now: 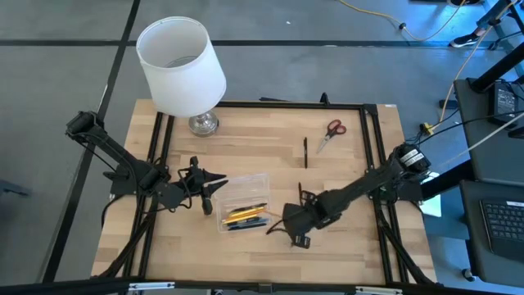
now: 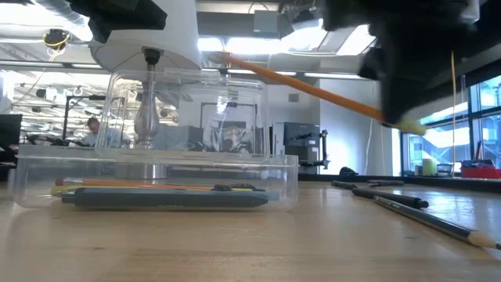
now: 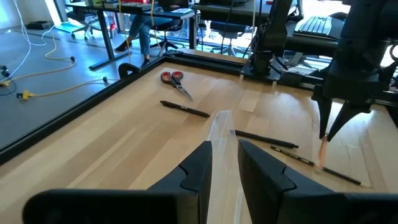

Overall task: Pick & place school supplies into a supply box
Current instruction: Put the orange pencil into the transparent supply box

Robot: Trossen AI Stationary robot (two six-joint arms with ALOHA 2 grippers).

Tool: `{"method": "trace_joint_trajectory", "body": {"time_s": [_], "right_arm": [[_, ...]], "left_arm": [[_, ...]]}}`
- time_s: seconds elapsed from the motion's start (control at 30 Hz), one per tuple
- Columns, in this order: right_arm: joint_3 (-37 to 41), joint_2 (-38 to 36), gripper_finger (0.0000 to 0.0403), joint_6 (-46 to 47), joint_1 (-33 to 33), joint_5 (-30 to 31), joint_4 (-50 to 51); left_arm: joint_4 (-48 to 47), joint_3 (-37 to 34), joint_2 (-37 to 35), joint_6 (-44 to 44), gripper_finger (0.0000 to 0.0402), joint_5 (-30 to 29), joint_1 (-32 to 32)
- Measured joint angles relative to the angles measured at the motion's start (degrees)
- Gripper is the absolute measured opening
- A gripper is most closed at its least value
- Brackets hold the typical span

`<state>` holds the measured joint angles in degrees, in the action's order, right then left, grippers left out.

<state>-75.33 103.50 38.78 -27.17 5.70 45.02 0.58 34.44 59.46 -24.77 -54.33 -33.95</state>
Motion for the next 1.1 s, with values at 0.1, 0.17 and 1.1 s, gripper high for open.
{"method": "trace_joint_trajectory", "body": {"time_s": [0.1, 0.17, 1.1], "right_arm": [[0.0, 0.0, 0.0031, -4.8, 1.7, 0.6, -5.1], [0.0, 0.0, 0.0033, -7.4, 2.8, 0.7, -9.3], [-0.1, 8.4, 0.0036, -15.6, 9.0, -6.0, -26.6]], "left_arm": [[0.0, 0.0, 0.0, 0.0, 0.0072, 0.0, 0.0], [0.0, 0.0, 0.0, 0.0, 0.0072, 0.0, 0.0], [-0.6, 0.0, 0.0, 0.0, 0.0072, 0.0, 0.0]]}}
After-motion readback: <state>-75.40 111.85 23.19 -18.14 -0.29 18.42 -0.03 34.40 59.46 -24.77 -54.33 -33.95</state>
